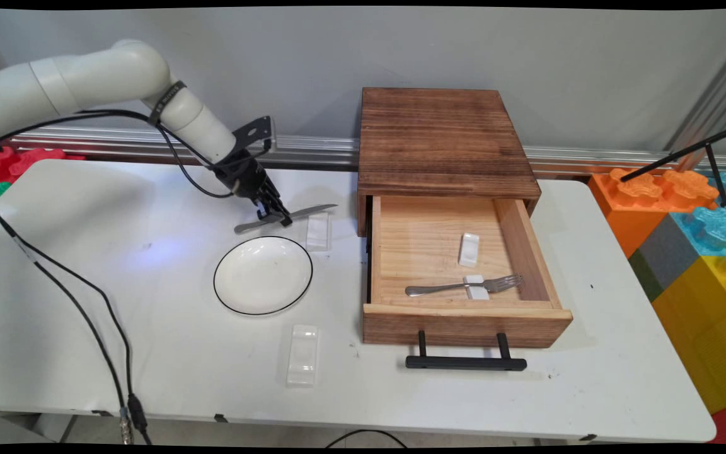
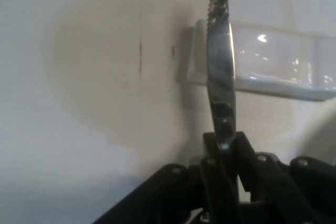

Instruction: Place the picked object into the drawer

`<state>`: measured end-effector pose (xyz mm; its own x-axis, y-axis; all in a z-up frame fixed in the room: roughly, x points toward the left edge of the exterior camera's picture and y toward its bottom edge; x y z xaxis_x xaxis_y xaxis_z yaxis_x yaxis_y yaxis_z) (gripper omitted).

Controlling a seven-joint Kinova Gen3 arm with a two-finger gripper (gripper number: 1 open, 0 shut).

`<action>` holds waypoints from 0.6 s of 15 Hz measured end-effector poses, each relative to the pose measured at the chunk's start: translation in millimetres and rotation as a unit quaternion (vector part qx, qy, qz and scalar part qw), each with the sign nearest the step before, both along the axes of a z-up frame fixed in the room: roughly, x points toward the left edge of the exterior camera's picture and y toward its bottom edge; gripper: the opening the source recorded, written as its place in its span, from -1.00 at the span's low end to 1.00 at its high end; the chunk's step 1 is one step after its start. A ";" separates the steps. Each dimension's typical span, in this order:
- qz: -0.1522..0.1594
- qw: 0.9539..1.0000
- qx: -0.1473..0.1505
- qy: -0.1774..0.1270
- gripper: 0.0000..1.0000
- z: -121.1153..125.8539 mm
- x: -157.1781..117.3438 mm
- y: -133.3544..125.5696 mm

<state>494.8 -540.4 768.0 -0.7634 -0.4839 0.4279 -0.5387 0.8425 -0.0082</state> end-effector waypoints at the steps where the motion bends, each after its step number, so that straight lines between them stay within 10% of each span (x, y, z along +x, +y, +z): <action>1: -0.003 1.000 0.000 -0.001 -1.00 4.2 1.5 0.8; 9: -0.049 0.998 -0.005 -0.025 -1.00 93.3 27.2 24.0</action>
<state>522.0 -516.3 861.3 -0.8272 -0.4021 0.3925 -0.4526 0.8907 -0.0415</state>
